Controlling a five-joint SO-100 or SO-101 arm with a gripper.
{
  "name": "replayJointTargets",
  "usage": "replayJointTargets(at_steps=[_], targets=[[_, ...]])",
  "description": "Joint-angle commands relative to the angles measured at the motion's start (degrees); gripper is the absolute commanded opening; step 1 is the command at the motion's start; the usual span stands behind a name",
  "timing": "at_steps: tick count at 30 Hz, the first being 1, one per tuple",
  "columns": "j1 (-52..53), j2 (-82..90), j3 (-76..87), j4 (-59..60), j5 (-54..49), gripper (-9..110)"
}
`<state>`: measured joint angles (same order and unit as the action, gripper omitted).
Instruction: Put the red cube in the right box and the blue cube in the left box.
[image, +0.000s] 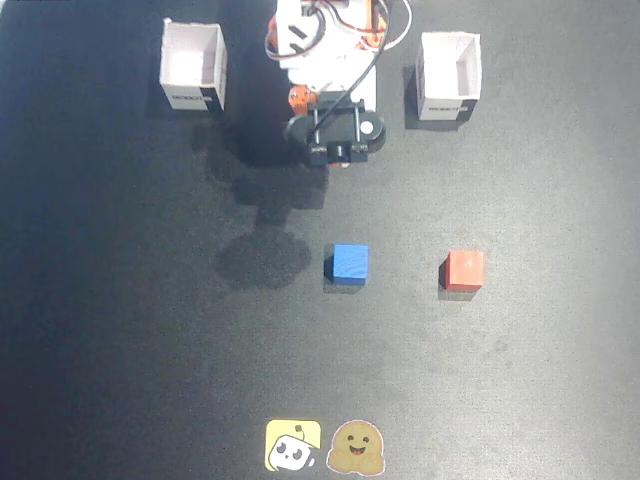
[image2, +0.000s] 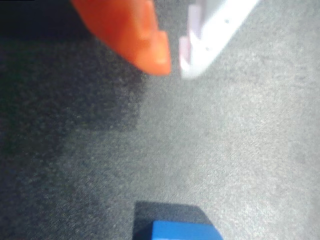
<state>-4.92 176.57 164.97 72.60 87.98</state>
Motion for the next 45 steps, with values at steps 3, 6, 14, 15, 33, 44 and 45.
replayJointTargets(at_steps=[3, 6, 14, 15, 33, 44, 45], targets=[[0.4, 0.6, -0.4, 0.1, -0.1, 0], [0.0, 0.6, -0.4, 0.1, -0.1, 0], [-0.1, 0.6, -0.4, 0.0, -0.7, 0], [-0.1, 0.6, -0.4, 0.0, -0.8, 0], [0.4, 0.6, -0.4, 0.0, 1.0, 0], [-0.4, 0.6, -0.4, -0.8, 1.8, 0], [-0.4, 0.6, -0.4, -1.2, 1.8, 0]])
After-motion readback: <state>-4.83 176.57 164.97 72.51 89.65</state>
